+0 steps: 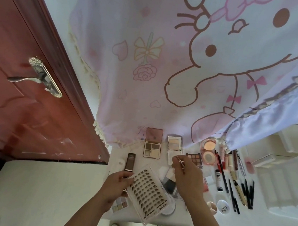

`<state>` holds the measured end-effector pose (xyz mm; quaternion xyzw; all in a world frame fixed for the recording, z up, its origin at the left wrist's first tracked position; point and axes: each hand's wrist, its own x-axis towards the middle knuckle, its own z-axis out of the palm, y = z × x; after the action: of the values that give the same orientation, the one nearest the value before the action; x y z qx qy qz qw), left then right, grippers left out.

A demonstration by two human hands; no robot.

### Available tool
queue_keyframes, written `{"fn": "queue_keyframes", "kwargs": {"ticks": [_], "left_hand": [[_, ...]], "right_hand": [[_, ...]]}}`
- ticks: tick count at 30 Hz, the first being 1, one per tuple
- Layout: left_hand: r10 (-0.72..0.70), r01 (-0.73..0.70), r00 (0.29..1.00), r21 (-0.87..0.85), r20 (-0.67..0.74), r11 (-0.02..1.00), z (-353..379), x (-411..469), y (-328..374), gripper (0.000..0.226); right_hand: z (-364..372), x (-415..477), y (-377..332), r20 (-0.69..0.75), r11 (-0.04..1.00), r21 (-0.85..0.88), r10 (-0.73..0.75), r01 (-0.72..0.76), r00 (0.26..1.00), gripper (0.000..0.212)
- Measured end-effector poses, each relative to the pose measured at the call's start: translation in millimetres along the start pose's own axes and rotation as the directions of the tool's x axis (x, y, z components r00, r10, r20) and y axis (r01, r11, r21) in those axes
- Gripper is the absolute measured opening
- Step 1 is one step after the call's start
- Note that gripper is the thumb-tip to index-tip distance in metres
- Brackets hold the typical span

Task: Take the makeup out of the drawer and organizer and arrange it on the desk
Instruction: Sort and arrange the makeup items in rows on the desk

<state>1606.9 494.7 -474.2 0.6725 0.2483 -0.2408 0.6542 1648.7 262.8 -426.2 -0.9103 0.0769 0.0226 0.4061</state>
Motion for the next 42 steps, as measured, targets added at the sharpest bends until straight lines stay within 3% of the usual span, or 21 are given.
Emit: {"fn": "queue_keyframes", "kwargs": {"ticks": [4,9,12,18,23,31,35,38,40,42], "left_hand": [[-0.011,0.014,1.0,-0.149,0.022,0.989,-14.1,8.5,-4.4,0.021],[-0.057,0.042,0.998,-0.304,-0.04,0.952,-29.8,25.1,-6.3,0.019],[-0.087,0.062,0.993,-0.284,-0.076,0.957,-32.0,39.0,-7.5,0.018],[-0.122,0.117,0.99,0.065,0.069,0.991,-16.4,63.1,-19.4,0.015],[-0.076,0.03,0.992,0.397,0.1,0.917,-0.6,79.5,-30.6,0.026],[-0.117,0.071,0.991,0.507,0.06,0.859,8.6,97.8,-38.5,0.03],[-0.02,0.033,0.999,0.56,-0.03,0.828,13.7,89.4,-29.9,0.018],[0.168,0.025,0.959,0.661,-0.228,0.75,11.4,82.4,-19.7,0.018],[0.262,0.079,0.909,0.752,-0.324,0.654,7.2,84.4,-19.3,0.039],[0.269,0.151,0.895,0.809,-0.356,0.568,3.6,91.7,-20.6,0.067]], "right_hand": [[-2.5,4.4,2.4,0.057,0.976,0.158,0.142,-0.149,0.988,0.022],[1.7,4.5,23.4,0.298,0.976,0.014,0.202,-0.216,0.933,0.02],[8.8,-3.1,27.8,0.29,0.943,0.134,0.255,-0.303,0.922,0.017],[28.3,-8.1,39.1,0.204,0.812,0.26,0.483,-0.523,0.851,0.021],[46.2,-5.1,50.7,0.182,0.734,0.318,0.574,-0.6,0.798,0.02],[60.9,6.9,71.5,0.206,0.699,0.298,0.618,-0.65,0.759,0.033],[60.2,5.3,72.1,0.215,0.683,0.314,0.626,-0.66,0.75,0.032],[57.2,3.4,68.8,0.211,0.65,0.43,0.603,-0.627,0.77,0.029],[55.3,2.4,68.4,0.201,0.64,0.473,0.591,-0.605,0.782,0.026],[52.0,1.0,68.2,0.193,0.643,0.488,0.58,-0.591,0.791,0.024]]}}
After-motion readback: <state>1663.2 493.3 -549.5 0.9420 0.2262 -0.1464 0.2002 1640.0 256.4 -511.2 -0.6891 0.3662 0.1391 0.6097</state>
